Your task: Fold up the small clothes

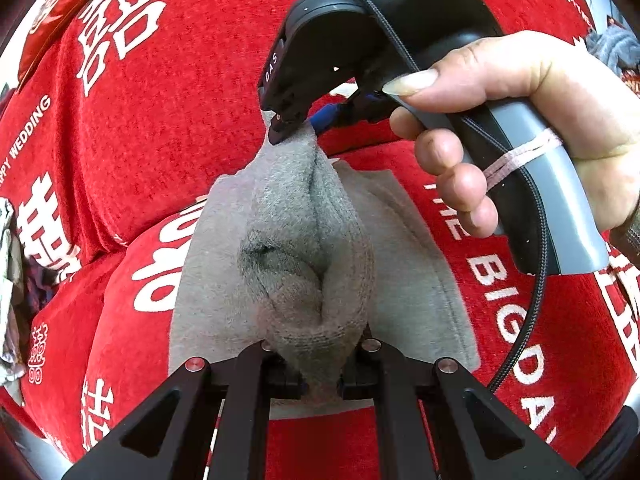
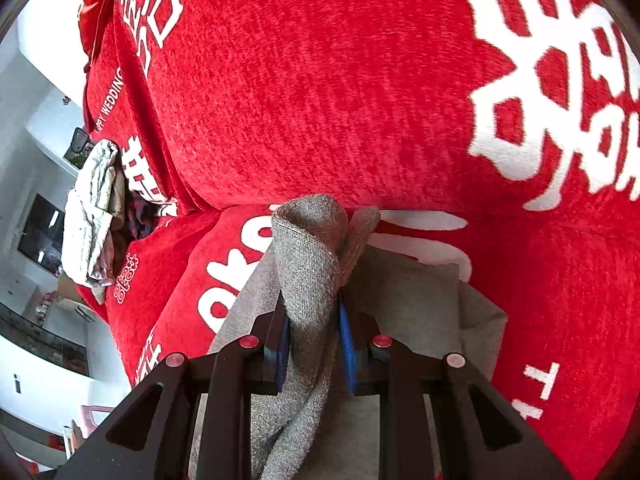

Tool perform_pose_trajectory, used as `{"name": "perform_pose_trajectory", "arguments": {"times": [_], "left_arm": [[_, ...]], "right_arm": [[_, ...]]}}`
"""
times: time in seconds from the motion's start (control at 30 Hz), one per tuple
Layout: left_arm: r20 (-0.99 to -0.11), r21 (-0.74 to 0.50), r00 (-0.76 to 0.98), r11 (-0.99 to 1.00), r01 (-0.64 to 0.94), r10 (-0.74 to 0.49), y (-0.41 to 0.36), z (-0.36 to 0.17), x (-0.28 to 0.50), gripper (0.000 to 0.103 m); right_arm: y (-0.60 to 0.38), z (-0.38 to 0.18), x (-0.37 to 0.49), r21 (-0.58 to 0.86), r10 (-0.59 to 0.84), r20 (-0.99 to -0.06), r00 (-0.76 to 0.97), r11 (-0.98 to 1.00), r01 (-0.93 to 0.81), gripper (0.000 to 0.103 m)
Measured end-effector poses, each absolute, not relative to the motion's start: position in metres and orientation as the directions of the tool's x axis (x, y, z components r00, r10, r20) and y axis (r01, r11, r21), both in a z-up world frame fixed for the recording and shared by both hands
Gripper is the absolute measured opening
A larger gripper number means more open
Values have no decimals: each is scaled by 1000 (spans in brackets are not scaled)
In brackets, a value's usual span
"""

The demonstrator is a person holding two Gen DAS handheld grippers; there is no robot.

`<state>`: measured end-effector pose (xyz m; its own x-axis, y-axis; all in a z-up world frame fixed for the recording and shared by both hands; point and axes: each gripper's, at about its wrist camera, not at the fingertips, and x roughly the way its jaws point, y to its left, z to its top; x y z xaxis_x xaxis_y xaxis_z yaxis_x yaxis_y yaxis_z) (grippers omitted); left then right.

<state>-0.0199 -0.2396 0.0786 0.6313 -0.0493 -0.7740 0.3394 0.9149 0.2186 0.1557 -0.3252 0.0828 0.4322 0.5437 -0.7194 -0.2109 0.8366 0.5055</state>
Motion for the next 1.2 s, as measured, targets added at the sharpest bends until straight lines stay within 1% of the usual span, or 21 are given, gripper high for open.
{"name": "perform_pose_trajectory", "arguments": {"times": [0.37, 0.63, 0.93, 1.1, 1.13, 1.17, 1.2], "left_arm": [[-786, 257, 617, 890, 377, -34, -271, 64, -26, 10], [-791, 300, 612, 870, 390, -1, -282, 50, -26, 10], [-774, 363, 632, 844, 395, 37, -295, 43, -30, 10], [-759, 391, 650, 831, 395, 48, -297, 37, -35, 11], [-760, 390, 649, 830, 398, 46, -297, 37, -36, 14], [-764, 376, 644, 837, 398, 37, -298, 37, -36, 26], [-776, 347, 631, 844, 409, 13, -297, 39, -36, 32]], "right_arm": [[-363, 61, 147, 552, 566, -694, 444, 815, -176, 23], [-383, 36, 148, 601, 594, -673, 442, 787, -142, 23], [-403, 11, 147, 654, 620, -644, 448, 750, -97, 23], [-408, -2, 146, 660, 610, -653, 450, 749, -58, 24], [-408, -2, 145, 656, 603, -657, 453, 753, -51, 25], [-408, -1, 144, 657, 601, -657, 456, 753, -46, 26], [-410, 0, 143, 659, 599, -657, 458, 752, -39, 32]]}}
